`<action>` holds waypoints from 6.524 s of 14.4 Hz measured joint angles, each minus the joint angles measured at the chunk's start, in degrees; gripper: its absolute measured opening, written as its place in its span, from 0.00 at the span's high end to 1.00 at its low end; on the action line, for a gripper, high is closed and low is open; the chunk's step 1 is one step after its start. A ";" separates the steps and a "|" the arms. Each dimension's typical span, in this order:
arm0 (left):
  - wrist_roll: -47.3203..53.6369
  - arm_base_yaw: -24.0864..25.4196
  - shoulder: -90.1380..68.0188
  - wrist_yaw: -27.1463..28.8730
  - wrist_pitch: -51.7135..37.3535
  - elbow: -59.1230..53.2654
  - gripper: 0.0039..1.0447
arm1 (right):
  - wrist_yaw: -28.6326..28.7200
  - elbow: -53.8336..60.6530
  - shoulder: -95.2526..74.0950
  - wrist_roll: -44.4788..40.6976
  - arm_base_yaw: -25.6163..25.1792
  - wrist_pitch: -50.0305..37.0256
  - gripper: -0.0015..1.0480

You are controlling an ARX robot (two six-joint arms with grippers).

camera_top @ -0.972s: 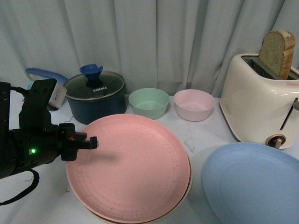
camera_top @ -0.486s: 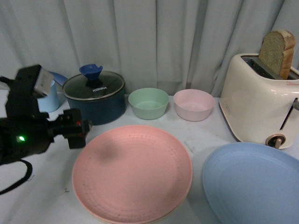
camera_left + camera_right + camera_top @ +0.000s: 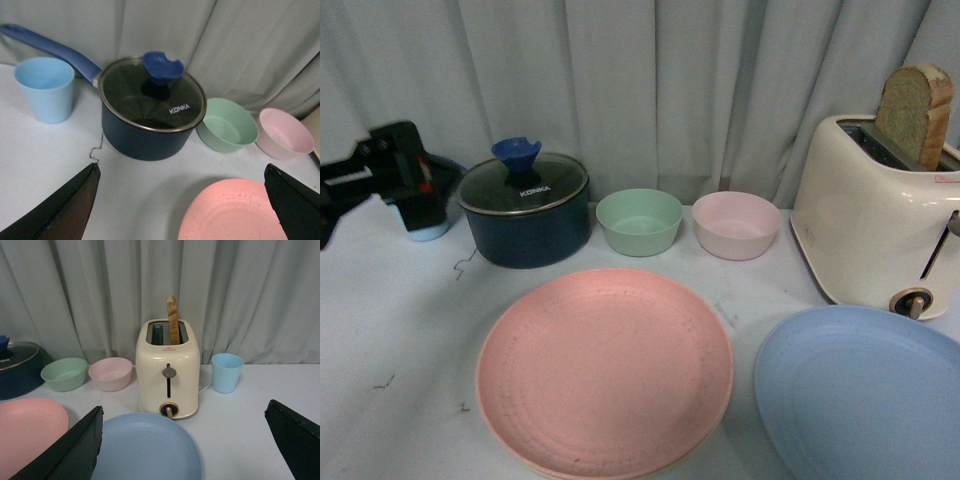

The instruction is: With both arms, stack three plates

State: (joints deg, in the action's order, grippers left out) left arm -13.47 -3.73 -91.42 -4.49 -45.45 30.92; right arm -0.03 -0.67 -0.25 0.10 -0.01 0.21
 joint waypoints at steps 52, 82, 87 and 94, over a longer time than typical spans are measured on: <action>12.68 3.72 90.95 4.55 45.68 -30.27 0.06 | 34.42 -1.79 -17.46 5.97 -17.03 -7.41 0.06; 12.68 3.72 90.95 4.55 45.66 -30.27 0.06 | 11.30 -11.74 -97.88 10.49 -18.51 -44.41 0.97; 12.68 3.72 90.95 4.55 45.66 -30.27 0.06 | 11.74 -11.19 -80.17 21.62 -5.46 -45.46 0.97; 12.68 3.72 90.95 4.55 45.64 -30.27 0.06 | -8.52 -33.29 -96.10 33.51 23.45 -29.99 0.97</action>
State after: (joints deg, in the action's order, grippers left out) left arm -0.80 -0.01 -0.47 0.05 0.19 0.64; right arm -8.56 -33.95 -96.36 33.61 23.44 -29.78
